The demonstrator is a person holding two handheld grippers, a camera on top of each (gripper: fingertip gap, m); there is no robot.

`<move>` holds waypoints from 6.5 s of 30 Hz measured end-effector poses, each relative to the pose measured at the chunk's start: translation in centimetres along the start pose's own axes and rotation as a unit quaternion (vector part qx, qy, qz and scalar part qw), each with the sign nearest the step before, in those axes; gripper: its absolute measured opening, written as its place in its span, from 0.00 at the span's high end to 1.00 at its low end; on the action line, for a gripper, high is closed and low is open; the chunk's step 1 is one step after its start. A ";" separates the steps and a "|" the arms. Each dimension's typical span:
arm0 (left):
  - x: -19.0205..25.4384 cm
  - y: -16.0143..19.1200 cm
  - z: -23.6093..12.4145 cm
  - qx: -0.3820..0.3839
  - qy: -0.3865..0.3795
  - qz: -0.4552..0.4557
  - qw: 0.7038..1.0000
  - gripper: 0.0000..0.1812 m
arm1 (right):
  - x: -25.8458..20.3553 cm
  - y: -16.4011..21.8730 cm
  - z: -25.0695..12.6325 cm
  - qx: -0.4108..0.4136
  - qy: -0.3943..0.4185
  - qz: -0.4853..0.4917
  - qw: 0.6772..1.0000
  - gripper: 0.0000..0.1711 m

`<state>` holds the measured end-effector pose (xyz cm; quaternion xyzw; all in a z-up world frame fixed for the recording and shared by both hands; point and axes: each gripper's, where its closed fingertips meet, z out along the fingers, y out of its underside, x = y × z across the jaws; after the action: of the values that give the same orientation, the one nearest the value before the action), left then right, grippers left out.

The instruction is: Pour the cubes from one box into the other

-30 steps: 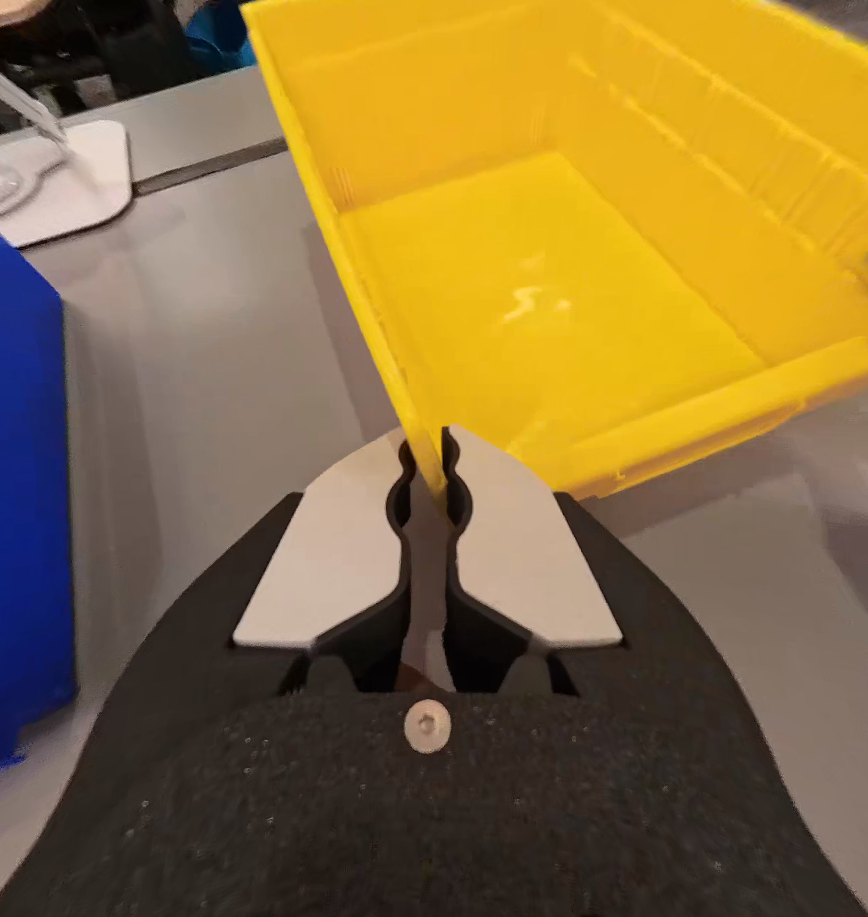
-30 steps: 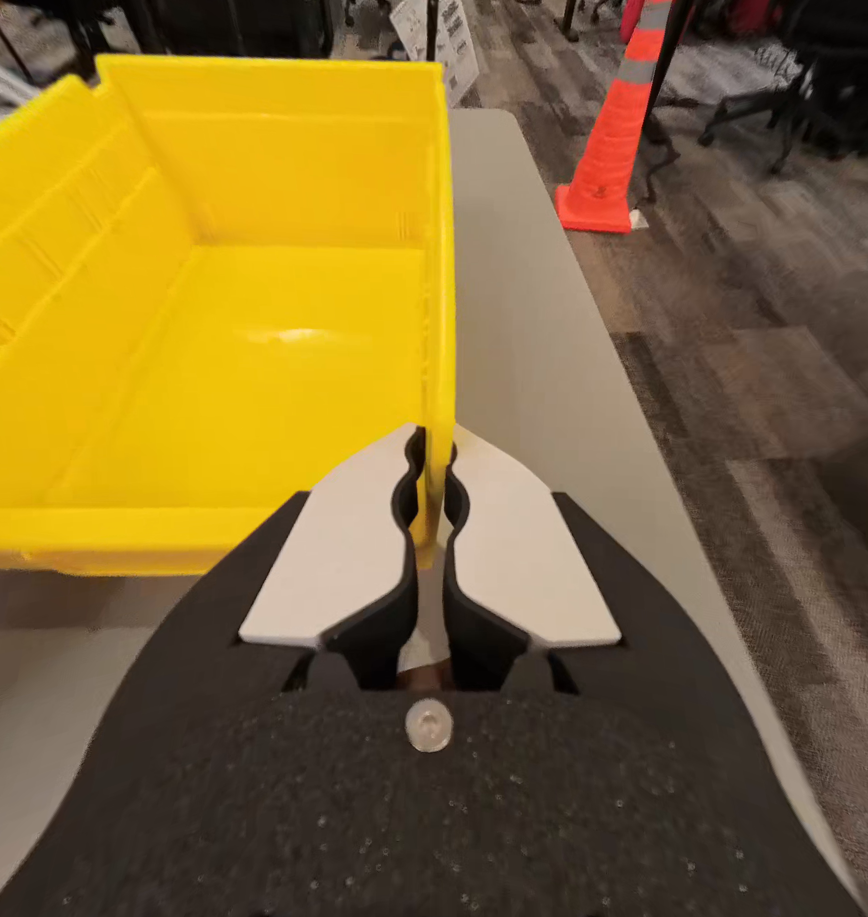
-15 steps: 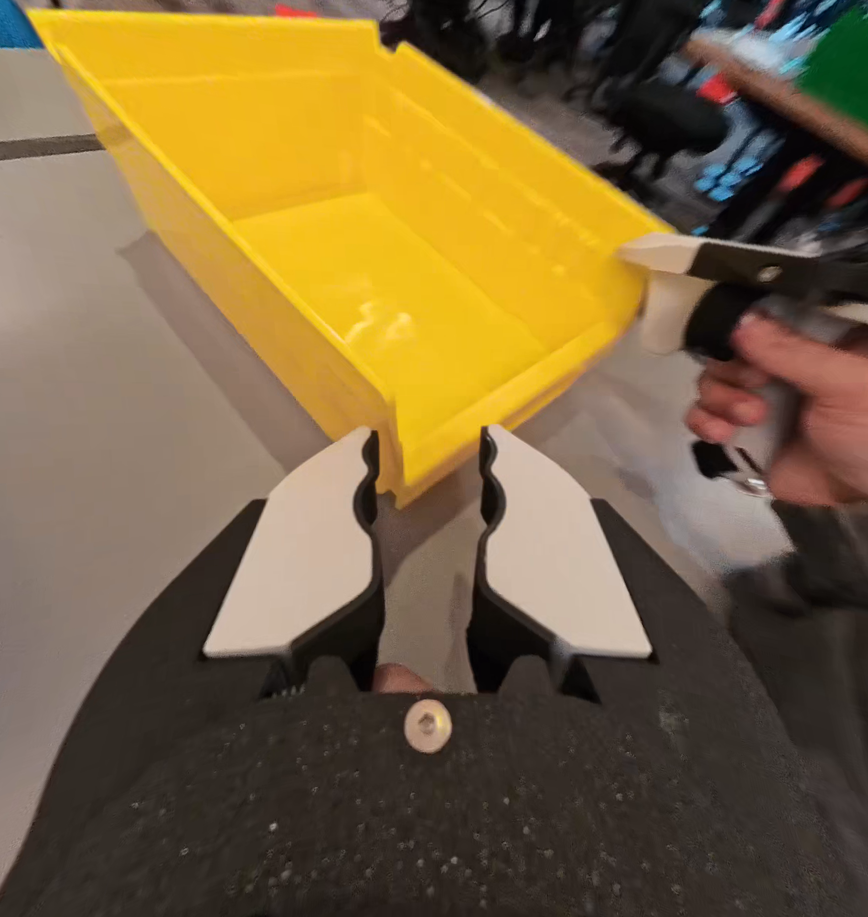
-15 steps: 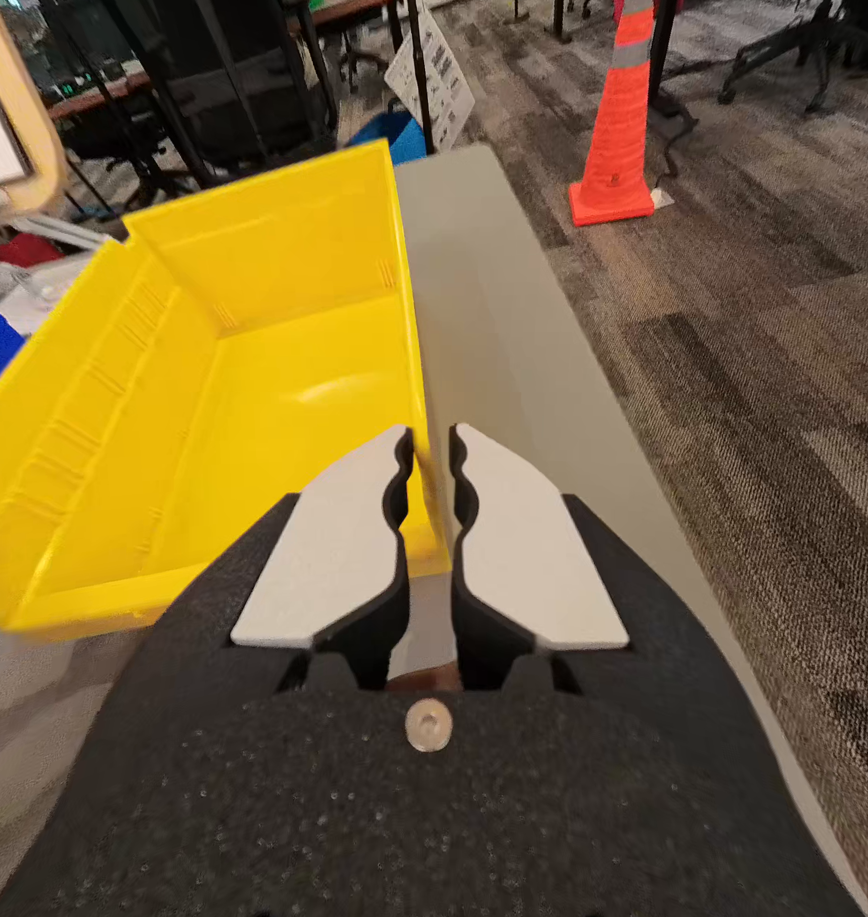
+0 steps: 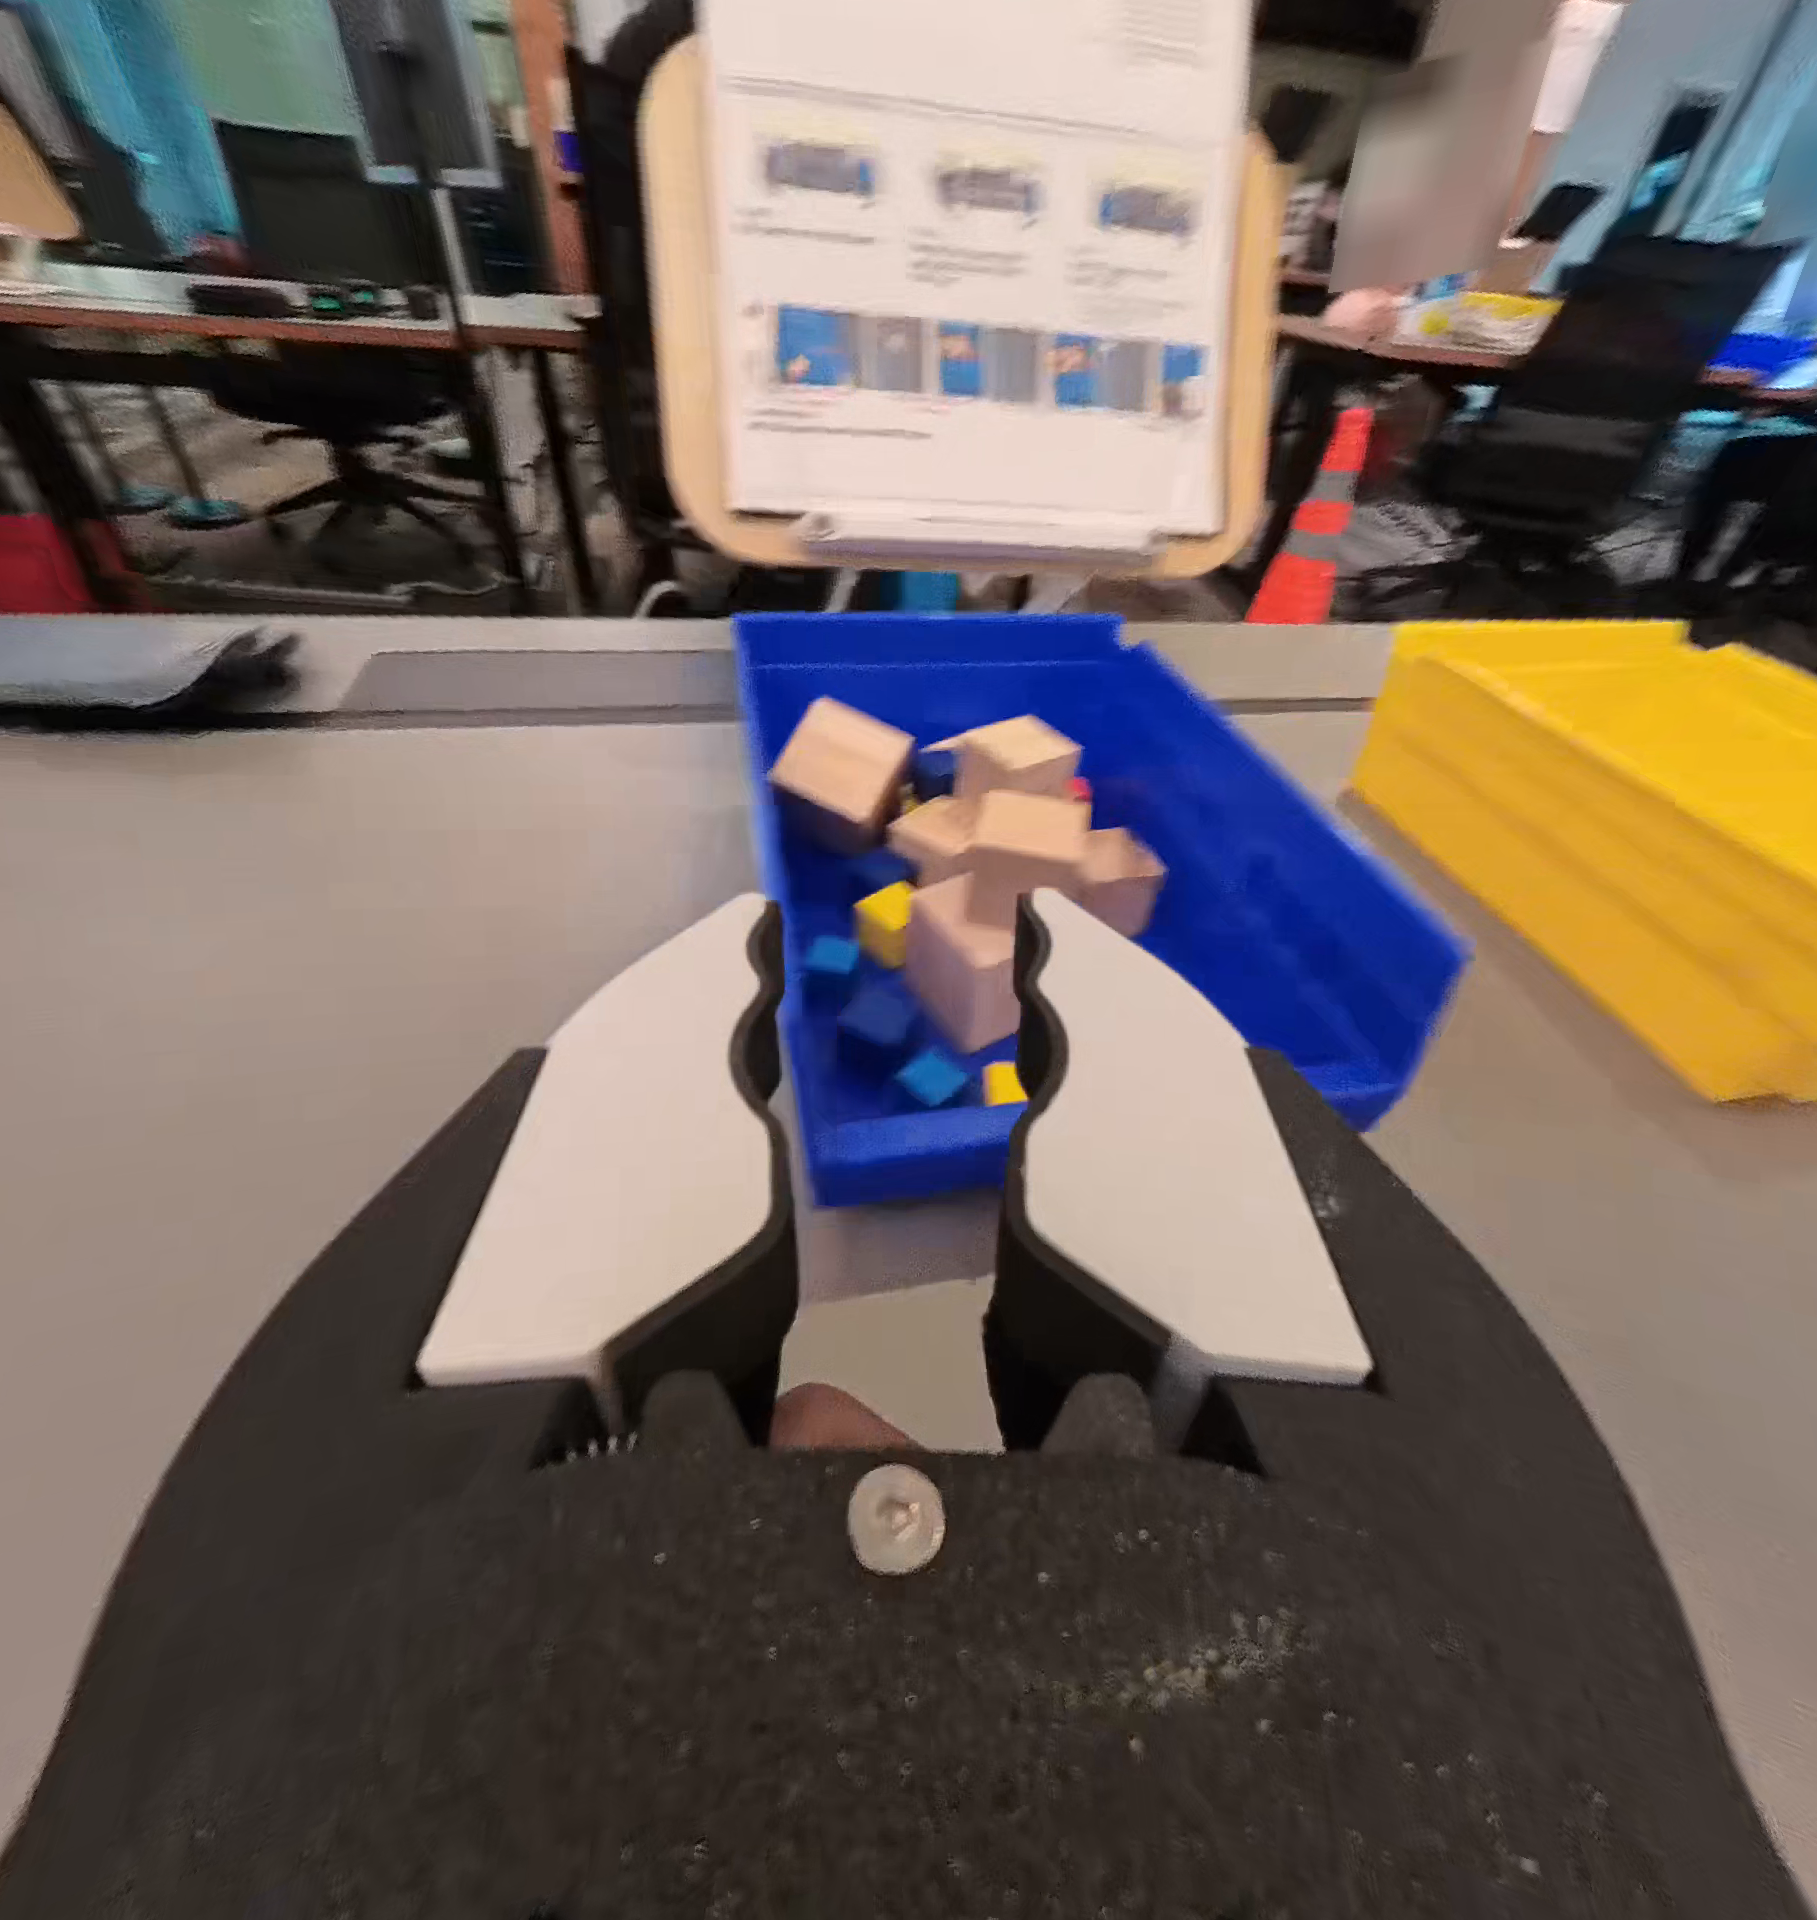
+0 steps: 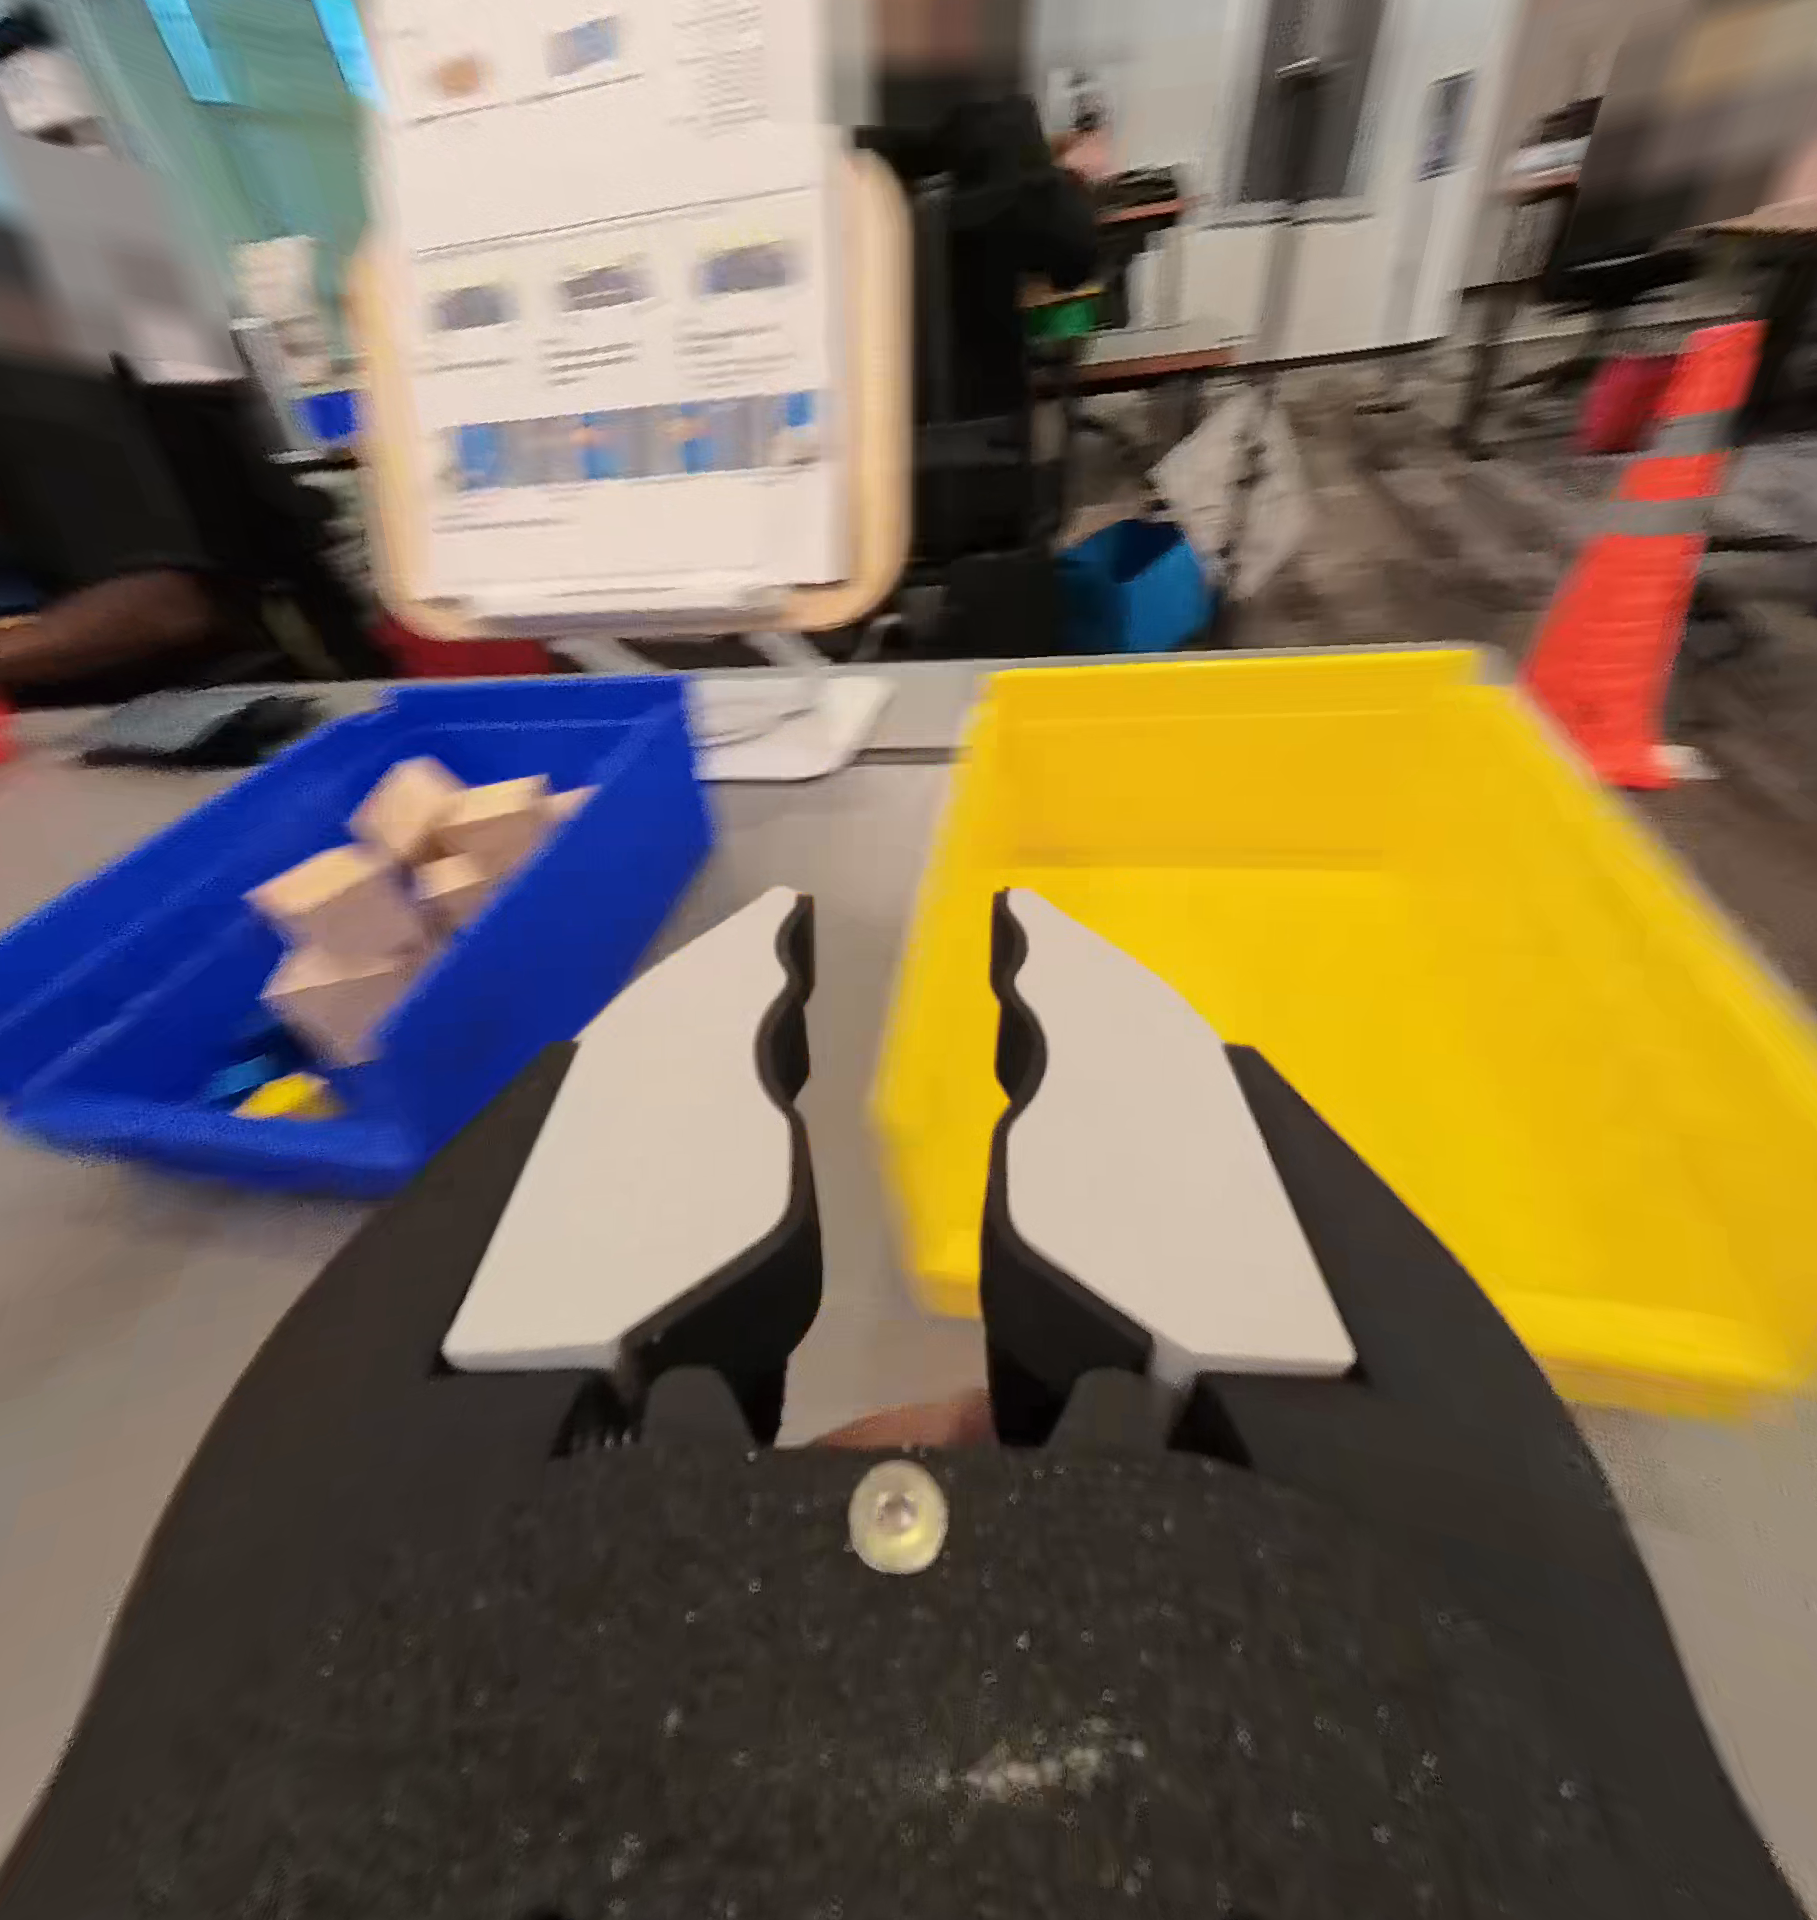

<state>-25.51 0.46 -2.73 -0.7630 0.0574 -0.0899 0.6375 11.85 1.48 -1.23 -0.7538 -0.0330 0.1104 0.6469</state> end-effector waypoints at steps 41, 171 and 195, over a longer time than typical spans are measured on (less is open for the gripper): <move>-25.9 5.8 1.0 -0.125 -0.090 -0.013 0.988 0.99 | -40.1 13.3 14.6 -0.158 -0.023 -0.066 0.985 0.97; -29.1 7.4 2.0 -0.133 -0.057 -0.123 0.982 0.96 | -18.8 13.7 -2.8 -0.155 -0.157 -0.065 0.973 0.78; -6.9 8.7 4.3 -0.170 -0.100 -0.038 0.980 0.98 | -21.5 10.2 16.6 -0.461 -0.144 -0.150 0.863 0.78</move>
<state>-31.08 4.40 -12.49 -0.8670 -0.0218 -0.0262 0.4972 -13.50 11.76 -10.89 -0.9276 -0.2856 0.0919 0.2225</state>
